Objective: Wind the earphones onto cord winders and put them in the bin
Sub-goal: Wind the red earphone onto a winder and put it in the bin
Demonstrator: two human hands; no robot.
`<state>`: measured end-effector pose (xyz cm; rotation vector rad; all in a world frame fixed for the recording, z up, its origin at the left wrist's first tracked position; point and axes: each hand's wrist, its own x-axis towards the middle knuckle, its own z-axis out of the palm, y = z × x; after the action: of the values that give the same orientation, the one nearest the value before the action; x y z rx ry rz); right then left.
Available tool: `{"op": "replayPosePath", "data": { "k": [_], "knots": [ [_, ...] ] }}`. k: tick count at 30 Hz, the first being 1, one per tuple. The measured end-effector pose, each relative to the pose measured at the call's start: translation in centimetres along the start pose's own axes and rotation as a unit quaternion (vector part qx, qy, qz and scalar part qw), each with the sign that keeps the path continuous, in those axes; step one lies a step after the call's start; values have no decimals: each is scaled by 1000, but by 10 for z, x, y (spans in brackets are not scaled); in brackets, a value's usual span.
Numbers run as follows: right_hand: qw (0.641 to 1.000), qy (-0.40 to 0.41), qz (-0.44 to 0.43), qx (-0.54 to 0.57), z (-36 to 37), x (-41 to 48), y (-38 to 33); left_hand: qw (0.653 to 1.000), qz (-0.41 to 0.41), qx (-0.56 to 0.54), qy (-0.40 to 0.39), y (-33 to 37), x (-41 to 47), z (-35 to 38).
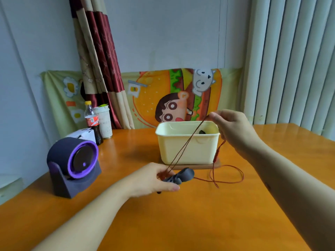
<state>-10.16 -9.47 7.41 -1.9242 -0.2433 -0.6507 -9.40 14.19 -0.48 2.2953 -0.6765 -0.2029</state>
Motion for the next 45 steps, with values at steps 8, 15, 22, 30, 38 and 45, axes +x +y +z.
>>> {"op": "replayPosePath", "data": {
  "k": [8,15,22,30,38,45],
  "knots": [
    [995,77,-63,0,-3,43,-21,992,19,-117,33,2,25,-24],
    [995,77,-56,-22,-1,71,-25,926,57,-358,103,-1,37,-14],
    [996,74,-41,-10,9,73,-13,906,-17,-381,183,-9,53,-17],
    [992,-36,-97,-76,2,77,-11,892,15,-345,292,0,44,-44],
    [959,-149,-165,-177,0,71,-23,904,24,-350,246,32,70,-51],
    [922,-201,-199,-264,11,61,-16,931,50,-331,147,47,78,-38]
  ]
}}
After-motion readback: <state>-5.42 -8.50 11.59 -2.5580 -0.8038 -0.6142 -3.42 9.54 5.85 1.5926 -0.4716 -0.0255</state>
